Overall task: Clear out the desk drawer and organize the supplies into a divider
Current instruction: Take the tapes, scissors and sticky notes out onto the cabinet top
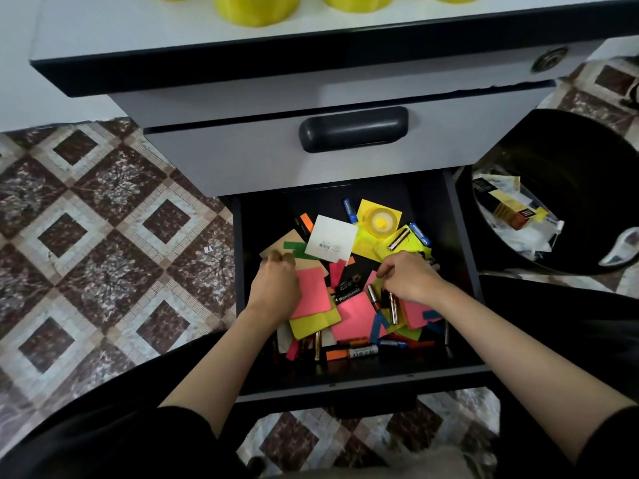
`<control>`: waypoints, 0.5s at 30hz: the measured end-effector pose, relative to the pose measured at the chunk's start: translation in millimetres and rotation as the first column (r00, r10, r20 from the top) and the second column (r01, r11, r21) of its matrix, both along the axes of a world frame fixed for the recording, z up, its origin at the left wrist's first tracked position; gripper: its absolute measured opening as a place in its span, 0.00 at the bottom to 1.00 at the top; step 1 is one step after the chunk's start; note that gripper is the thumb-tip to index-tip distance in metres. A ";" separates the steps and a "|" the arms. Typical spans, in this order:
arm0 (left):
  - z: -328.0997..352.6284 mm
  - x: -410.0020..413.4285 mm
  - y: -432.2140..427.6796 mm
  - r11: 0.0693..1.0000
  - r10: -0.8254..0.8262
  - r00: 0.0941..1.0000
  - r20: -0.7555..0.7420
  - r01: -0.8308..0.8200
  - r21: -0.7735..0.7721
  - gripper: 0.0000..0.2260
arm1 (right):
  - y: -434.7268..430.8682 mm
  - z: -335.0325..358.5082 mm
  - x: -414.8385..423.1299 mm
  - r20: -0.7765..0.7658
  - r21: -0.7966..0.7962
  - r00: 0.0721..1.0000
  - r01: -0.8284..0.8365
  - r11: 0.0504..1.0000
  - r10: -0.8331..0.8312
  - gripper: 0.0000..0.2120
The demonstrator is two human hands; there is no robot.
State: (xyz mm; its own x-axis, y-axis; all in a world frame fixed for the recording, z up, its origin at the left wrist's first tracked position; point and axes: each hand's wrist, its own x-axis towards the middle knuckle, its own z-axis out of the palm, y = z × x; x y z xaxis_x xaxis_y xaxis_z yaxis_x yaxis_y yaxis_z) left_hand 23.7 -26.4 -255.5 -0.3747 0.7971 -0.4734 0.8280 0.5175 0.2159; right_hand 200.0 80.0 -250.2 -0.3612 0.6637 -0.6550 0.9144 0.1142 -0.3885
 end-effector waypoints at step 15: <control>-11.1 -20.2 35.6 0.987 0.005 0.995 -0.102 -0.022 -0.160 0.18 | 21.5 4.4 10.0 -0.018 0.011 0.994 0.110 0.994 -0.110 0.08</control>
State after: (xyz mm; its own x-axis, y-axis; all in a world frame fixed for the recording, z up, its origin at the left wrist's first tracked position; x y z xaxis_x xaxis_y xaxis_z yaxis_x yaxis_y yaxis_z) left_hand 3.5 9.1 -266.6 -0.4375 0.7083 -0.5540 0.8339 0.5501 0.0446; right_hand 210.0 101.5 -245.8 -0.2968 0.7079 -0.6410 0.9147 0.0179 -0.4037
